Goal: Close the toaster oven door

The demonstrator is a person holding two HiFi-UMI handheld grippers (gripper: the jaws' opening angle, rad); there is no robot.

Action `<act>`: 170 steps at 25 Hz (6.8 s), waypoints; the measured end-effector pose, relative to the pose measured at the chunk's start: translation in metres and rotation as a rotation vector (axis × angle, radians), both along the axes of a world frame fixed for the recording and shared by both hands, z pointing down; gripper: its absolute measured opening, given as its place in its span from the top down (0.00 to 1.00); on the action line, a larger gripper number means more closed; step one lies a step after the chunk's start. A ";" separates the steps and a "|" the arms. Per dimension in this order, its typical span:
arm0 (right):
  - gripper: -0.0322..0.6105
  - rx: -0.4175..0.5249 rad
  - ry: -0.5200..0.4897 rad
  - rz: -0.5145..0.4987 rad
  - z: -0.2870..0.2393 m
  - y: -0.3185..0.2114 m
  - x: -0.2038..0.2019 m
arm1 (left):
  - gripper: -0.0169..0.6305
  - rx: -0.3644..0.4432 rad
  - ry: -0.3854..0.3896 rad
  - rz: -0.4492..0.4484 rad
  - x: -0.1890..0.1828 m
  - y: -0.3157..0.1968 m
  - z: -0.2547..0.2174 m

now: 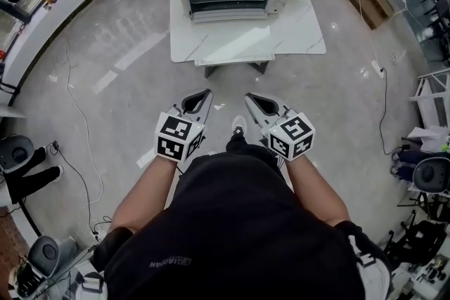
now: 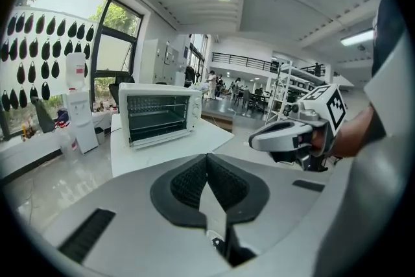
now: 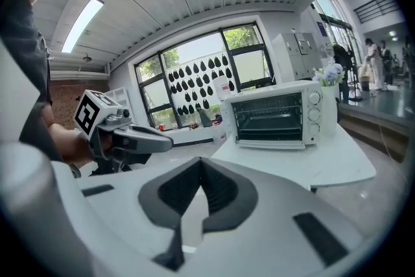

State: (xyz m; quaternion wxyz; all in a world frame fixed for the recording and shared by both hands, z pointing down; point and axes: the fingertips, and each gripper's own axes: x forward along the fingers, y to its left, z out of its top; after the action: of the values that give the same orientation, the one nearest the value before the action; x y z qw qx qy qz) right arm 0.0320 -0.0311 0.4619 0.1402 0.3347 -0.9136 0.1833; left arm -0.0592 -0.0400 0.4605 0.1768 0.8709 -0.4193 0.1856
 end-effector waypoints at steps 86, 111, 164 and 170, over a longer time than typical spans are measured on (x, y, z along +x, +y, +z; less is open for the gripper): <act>0.69 0.042 -0.034 0.172 -0.012 -0.195 -0.017 | 0.97 -0.005 -0.029 0.038 -0.060 -0.189 -0.004; 0.69 -0.432 -0.088 0.391 0.178 -0.164 0.051 | 0.97 -0.178 -0.051 -0.025 -0.068 -0.163 0.056; 0.69 -0.663 -0.531 0.581 0.213 -0.194 0.051 | 0.97 -0.187 -0.060 -0.109 -0.086 -0.137 0.052; 0.69 -0.641 -0.604 0.562 0.190 -0.202 0.047 | 0.97 -0.175 -0.058 -0.103 -0.084 -0.134 0.048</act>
State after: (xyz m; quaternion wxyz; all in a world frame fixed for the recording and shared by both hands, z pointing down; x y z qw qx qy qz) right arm 0.0794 -0.2330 0.6518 -0.0889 0.4395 -0.6863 0.5726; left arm -0.1433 -0.1737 0.5083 0.2491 0.8237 -0.4506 0.2375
